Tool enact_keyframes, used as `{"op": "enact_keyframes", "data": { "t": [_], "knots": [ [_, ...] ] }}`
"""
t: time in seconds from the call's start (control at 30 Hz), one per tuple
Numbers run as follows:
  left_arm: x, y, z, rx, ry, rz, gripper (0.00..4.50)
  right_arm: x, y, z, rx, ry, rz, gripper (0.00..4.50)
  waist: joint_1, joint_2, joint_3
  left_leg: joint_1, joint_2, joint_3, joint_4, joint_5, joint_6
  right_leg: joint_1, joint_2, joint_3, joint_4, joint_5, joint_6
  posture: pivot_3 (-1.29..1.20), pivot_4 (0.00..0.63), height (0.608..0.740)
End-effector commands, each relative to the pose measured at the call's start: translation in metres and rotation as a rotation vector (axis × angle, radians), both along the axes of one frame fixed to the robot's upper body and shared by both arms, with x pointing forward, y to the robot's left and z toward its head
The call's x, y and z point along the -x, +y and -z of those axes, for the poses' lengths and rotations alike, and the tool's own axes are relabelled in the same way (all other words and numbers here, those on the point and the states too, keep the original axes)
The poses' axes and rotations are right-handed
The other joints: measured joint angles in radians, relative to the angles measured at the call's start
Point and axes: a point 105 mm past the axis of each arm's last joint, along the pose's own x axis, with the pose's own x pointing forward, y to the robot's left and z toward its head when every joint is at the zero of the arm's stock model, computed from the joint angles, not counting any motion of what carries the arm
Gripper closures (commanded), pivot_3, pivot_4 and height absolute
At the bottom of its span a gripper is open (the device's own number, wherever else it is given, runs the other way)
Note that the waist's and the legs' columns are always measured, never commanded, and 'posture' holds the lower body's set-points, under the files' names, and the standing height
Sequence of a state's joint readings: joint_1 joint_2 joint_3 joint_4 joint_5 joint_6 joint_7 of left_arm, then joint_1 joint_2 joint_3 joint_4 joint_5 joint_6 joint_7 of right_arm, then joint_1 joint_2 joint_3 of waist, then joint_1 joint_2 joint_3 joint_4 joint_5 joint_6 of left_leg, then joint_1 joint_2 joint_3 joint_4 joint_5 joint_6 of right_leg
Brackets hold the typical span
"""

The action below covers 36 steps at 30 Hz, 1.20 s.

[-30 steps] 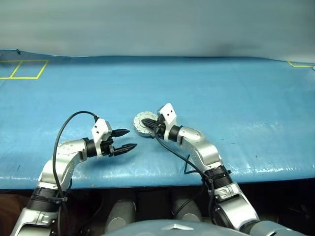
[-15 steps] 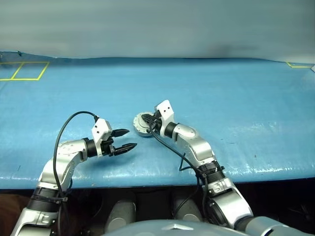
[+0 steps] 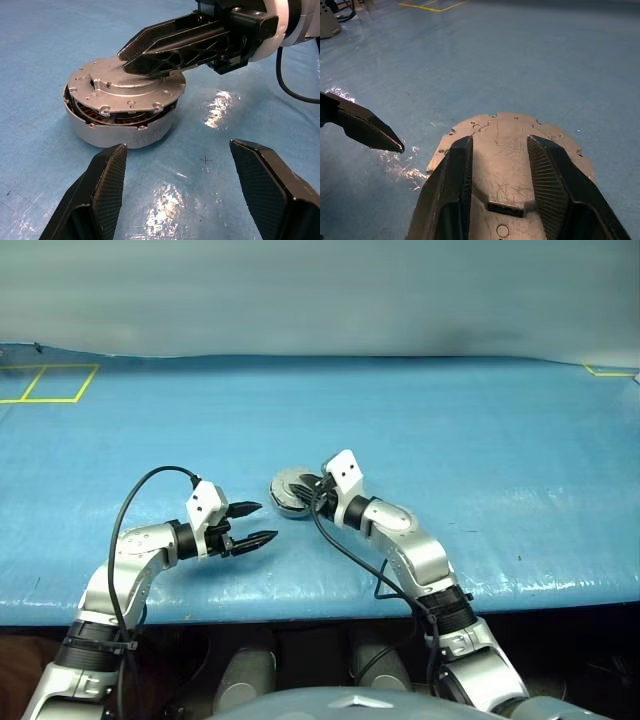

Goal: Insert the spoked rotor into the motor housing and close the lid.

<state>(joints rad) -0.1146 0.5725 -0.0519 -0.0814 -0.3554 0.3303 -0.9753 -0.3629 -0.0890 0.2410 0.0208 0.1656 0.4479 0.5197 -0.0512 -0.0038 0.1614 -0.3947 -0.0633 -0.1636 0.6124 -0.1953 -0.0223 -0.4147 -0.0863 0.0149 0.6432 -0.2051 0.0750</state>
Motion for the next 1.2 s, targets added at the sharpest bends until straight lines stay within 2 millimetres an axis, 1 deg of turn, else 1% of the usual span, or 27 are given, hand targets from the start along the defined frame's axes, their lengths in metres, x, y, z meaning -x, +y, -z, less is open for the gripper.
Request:
{"op": "enact_keyframes", "data": {
  "t": [0.03,0.17,0.33,0.53,0.6,0.7,0.9,1.0,1.2],
  "knots": [
    [-0.003,-0.006,-0.012,-0.001,-0.067,0.024,0.93,-0.004,0.001,-0.008,-0.015,-0.031,0.034,1.61,0.001,0.0,0.0,0.0,0.0,0.0,0.0,0.0,0.0,0.0,0.0,0.0,0.0,0.0,0.0,0.0,0.15,0.74],
    [-0.004,-0.006,-0.012,-0.003,-0.069,0.025,0.93,-0.006,0.002,-0.004,0.0,-0.026,0.039,0.34,0.001,0.0,0.0,0.0,0.0,0.0,0.0,0.0,0.0,0.0,0.0,0.0,0.0,0.0,0.0,0.0,0.15,0.74],
    [-0.003,-0.004,-0.012,-0.006,-0.067,0.02,0.93,-0.009,0.002,0.0,-0.001,-0.009,0.054,0.34,0.0,0.0,0.0,0.0,0.0,0.0,0.0,0.0,0.0,0.0,0.0,0.0,0.0,0.0,0.0,0.0,0.15,0.74],
    [-0.002,0.0,-0.012,-0.01,-0.066,0.004,0.93,-0.006,0.006,0.007,0.006,0.007,0.035,0.34,-0.001,0.0,0.0,0.0,0.0,0.0,0.0,0.0,0.0,0.0,0.0,0.0,0.0,0.0,0.0,0.0,0.15,0.74],
    [-0.002,0.002,-0.011,-0.013,-0.066,-0.004,0.93,-0.005,0.008,0.007,-0.001,0.004,0.024,0.73,-0.001,0.0,0.0,0.0,0.0,0.0,0.0,0.0,0.0,0.0,0.001,0.0,0.0,0.0,0.0,0.0,0.15,0.74],
    [-0.004,0.005,-0.012,-0.01,-0.085,-0.031,0.93,-0.004,0.01,0.004,0.002,-0.005,0.015,1.48,-0.002,0.0,0.0,0.0,0.001,0.0,0.0,0.0,0.0,0.0,0.001,0.0,0.0,0.0,0.0,0.0,0.15,0.74],
    [-0.006,0.009,-0.015,-0.011,-0.102,-0.056,0.93,-0.004,0.015,-0.004,0.002,-0.02,0.002,1.5,-0.002,0.0,0.0,0.0,0.001,0.0,0.0,0.0,0.0,0.0,0.001,0.0,0.0,0.0,-0.001,0.0,0.15,0.74],
    [-0.005,0.011,-0.015,-0.009,-0.099,-0.061,0.93,-0.007,0.02,-0.008,-0.007,0.008,0.01,1.5,-0.007,0.0,0.0,0.0,0.001,0.0,0.0,0.0,-0.001,0.0,0.001,0.0,0.0,0.0,-0.001,0.0,0.15,0.74],
    [-0.002,0.011,-0.013,-0.008,-0.092,-0.064,0.93,-0.015,0.029,-0.013,0.029,0.001,0.032,1.5,-0.009,0.001,0.001,-0.001,0.002,-0.001,-0.001,0.0,-0.001,-0.001,0.003,0.0,0.0,0.0,-0.001,0.0,0.15,0.74]
  ]
}}
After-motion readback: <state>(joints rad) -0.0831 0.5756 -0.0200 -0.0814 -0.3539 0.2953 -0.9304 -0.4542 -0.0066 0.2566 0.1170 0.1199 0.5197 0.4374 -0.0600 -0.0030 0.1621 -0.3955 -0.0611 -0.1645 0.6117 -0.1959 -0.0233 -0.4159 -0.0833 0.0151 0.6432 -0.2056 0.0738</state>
